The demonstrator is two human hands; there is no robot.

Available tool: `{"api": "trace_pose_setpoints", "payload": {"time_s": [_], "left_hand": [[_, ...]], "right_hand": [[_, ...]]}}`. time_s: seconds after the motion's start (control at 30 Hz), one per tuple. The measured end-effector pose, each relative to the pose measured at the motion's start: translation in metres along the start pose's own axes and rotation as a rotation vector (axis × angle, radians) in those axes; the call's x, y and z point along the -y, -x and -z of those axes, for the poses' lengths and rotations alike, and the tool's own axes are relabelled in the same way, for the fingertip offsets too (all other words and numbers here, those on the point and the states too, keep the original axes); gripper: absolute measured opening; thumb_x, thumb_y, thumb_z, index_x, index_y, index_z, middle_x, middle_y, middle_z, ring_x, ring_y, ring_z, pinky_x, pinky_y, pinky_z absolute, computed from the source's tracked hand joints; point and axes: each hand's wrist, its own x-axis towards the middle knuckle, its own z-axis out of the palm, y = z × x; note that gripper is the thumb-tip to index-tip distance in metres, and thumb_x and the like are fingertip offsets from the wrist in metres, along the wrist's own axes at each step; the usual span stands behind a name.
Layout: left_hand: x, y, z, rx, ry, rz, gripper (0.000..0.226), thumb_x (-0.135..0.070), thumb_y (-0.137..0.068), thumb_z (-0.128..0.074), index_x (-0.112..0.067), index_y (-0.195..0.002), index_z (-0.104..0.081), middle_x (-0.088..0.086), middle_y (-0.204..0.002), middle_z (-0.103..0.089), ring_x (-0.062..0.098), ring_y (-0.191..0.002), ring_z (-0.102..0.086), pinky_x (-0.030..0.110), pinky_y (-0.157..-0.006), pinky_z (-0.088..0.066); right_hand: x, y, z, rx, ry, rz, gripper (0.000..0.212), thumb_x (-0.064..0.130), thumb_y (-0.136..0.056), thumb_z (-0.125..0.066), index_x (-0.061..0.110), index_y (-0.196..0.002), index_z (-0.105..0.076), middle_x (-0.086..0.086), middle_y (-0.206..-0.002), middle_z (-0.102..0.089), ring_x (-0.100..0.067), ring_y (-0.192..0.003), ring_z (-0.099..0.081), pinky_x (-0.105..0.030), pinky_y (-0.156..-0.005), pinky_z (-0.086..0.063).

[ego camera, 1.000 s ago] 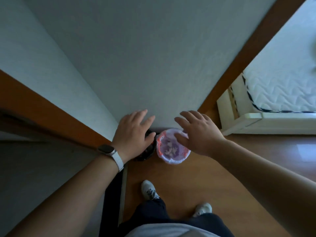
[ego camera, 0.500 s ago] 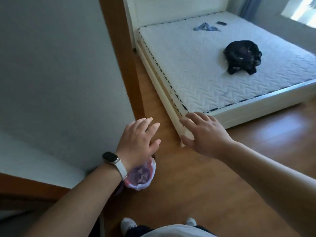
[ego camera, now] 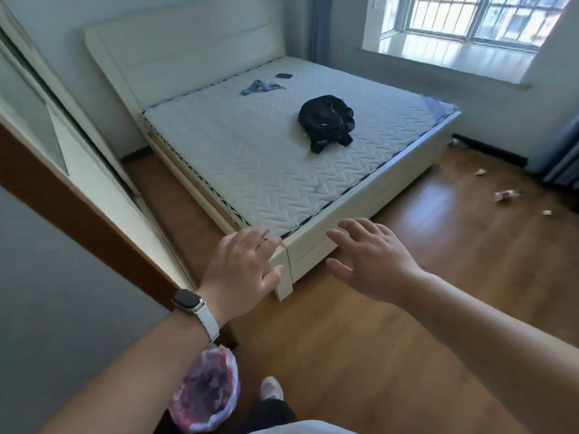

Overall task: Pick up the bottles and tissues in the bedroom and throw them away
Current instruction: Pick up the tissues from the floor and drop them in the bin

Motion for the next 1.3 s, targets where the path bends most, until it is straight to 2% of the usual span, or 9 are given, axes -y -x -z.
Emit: {"api": "trace_pose_setpoints", "payload": {"time_s": [0.23,0.43,0.53,0.67,0.83,0.93,1.13,1.3], "left_hand": [[0.02,-0.088,-0.038,0.0,0.065,-0.114,0.051,-0.051,-0.084,-0.046,-0.023,-0.125,-0.058,0.003,-0.131,-0.056,0.026,-0.121,-0.051,0.046,-0.098,-0.04],[0.07,-0.187,-0.074,0.002,0.159,-0.215,0.051,-0.049,-0.085,-0.048,-0.021,-0.126,-0.059,0.006,-0.132,-0.057,0.028,-0.122,-0.052,0.047,-0.098,-0.042],[0.094,-0.234,-0.088,0.009,0.186,-0.255,0.052,-0.05,-0.086,-0.046,-0.021,-0.127,-0.059,0.006,-0.134,-0.057,0.028,-0.123,-0.053,0.047,-0.099,-0.042],[0.109,-0.289,-0.102,0.042,0.231,-0.33,0.054,-0.051,-0.087,-0.043,-0.02,-0.129,-0.058,0.006,-0.136,-0.056,0.029,-0.124,-0.052,0.048,-0.1,-0.042],[0.096,-0.344,-0.112,0.046,0.266,-0.433,0.054,-0.05,-0.086,-0.044,-0.02,-0.128,-0.059,0.006,-0.136,-0.057,0.029,-0.123,-0.053,0.047,-0.1,-0.043],[0.078,-0.378,-0.122,0.079,0.277,-0.489,0.054,-0.052,-0.087,-0.042,-0.02,-0.128,-0.059,0.006,-0.137,-0.056,0.029,-0.125,-0.052,0.047,-0.1,-0.043],[0.026,-0.441,-0.14,0.12,0.254,-0.59,0.057,-0.054,-0.09,-0.038,-0.021,-0.133,-0.056,0.005,-0.141,-0.053,0.027,-0.13,-0.049,0.048,-0.104,-0.04],[-0.028,-0.506,-0.155,0.13,0.228,-0.607,0.056,-0.054,-0.089,-0.04,-0.022,-0.132,-0.057,0.003,-0.14,-0.054,0.026,-0.13,-0.048,0.045,-0.103,-0.04]], "right_hand": [[-0.041,-0.035,-0.012,0.05,0.07,-0.141,0.06,0.06,-0.086,-0.035,0.025,-0.132,-0.05,-0.003,-0.131,-0.055,-0.026,-0.126,-0.047,-0.041,-0.102,-0.039],[-0.064,-0.12,-0.011,0.028,0.088,-0.287,0.057,0.056,-0.089,-0.049,0.027,-0.138,-0.045,0.0,-0.139,-0.047,-0.022,-0.133,-0.037,-0.037,-0.106,-0.03],[-0.074,-0.163,-0.008,0.004,0.109,-0.351,0.057,0.057,-0.09,-0.045,0.028,-0.138,-0.043,0.002,-0.138,-0.046,-0.021,-0.133,-0.037,-0.038,-0.106,-0.031],[-0.092,-0.189,-0.005,-0.055,0.109,-0.485,0.059,0.058,-0.084,-0.039,0.025,-0.133,-0.05,0.001,-0.132,-0.051,-0.022,-0.127,-0.043,-0.041,-0.101,-0.038],[-0.126,-0.189,0.0,-0.052,0.137,-0.642,0.064,0.059,-0.081,-0.034,0.026,-0.133,-0.051,0.001,-0.136,-0.049,-0.023,-0.128,-0.042,-0.042,-0.1,-0.038],[-0.154,-0.188,0.005,-0.073,0.086,-0.735,0.067,0.062,-0.08,-0.031,0.028,-0.135,-0.049,0.003,-0.139,-0.045,-0.02,-0.132,-0.037,-0.04,-0.104,-0.033],[-0.224,-0.18,-0.004,-0.062,0.039,-0.829,0.071,0.066,-0.081,-0.025,0.03,-0.139,-0.045,0.005,-0.145,-0.04,-0.015,-0.136,-0.03,-0.038,-0.108,-0.026],[-0.305,-0.181,-0.007,-0.095,0.008,-0.875,0.071,0.065,-0.081,-0.025,0.028,-0.136,-0.049,0.003,-0.143,-0.044,-0.019,-0.135,-0.035,-0.041,-0.106,-0.029]]}}
